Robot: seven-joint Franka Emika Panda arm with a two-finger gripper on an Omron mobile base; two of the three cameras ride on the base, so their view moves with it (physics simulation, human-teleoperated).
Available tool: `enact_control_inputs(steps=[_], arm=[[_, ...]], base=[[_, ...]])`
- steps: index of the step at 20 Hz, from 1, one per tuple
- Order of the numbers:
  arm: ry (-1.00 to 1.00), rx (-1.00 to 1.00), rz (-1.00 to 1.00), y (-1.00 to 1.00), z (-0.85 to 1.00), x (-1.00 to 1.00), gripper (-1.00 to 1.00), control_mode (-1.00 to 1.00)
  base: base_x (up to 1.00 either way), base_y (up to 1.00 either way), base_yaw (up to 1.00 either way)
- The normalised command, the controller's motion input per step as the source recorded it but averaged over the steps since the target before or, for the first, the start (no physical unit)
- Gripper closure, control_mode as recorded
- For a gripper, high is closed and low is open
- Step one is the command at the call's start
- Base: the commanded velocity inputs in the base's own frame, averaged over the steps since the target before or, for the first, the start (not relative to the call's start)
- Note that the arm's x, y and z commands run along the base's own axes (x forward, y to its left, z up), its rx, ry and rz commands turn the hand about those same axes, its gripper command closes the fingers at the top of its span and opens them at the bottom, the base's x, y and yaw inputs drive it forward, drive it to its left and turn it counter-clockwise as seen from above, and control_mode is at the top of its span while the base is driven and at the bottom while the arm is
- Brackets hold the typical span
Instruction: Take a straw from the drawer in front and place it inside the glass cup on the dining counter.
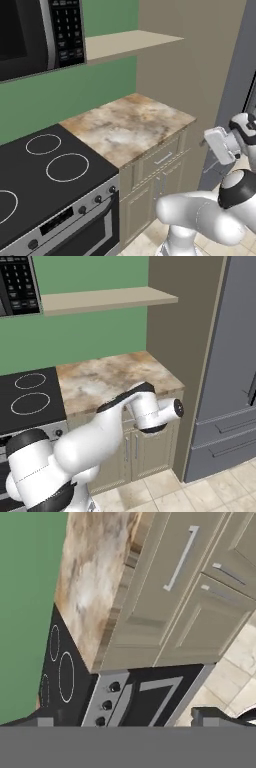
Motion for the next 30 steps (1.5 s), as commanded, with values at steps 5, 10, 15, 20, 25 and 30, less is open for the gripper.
enact_control_inputs(steps=[5,10,15,20,25,30], arm=[[-0.06,0.17,-0.02,-0.02,-0.44,0.27,-1.0,-1.0],[-0.08,0.12,-0.03,0.0,-0.44,0.38,-1.0,-1.0],[-0.11,0.07,-0.05,0.0,-0.38,0.43,-1.0,-1.0],[-0.05,0.07,-0.04,0.0,-0.34,0.43,-1.0,-1.0],[-0.05,0.05,-0.03,0.0,-0.36,0.32,-1.0,-1.0],[-0.03,0.05,-0.01,0.0,-0.38,0.27,-1.0,-1.0]], base=[[0.0,0.0,0.0],[0.0,0.0,0.0],[0.0,0.0,0.0],[0.0,0.0,0.0],[0.0,0.0,0.0],[0.0,0.0,0.0]])
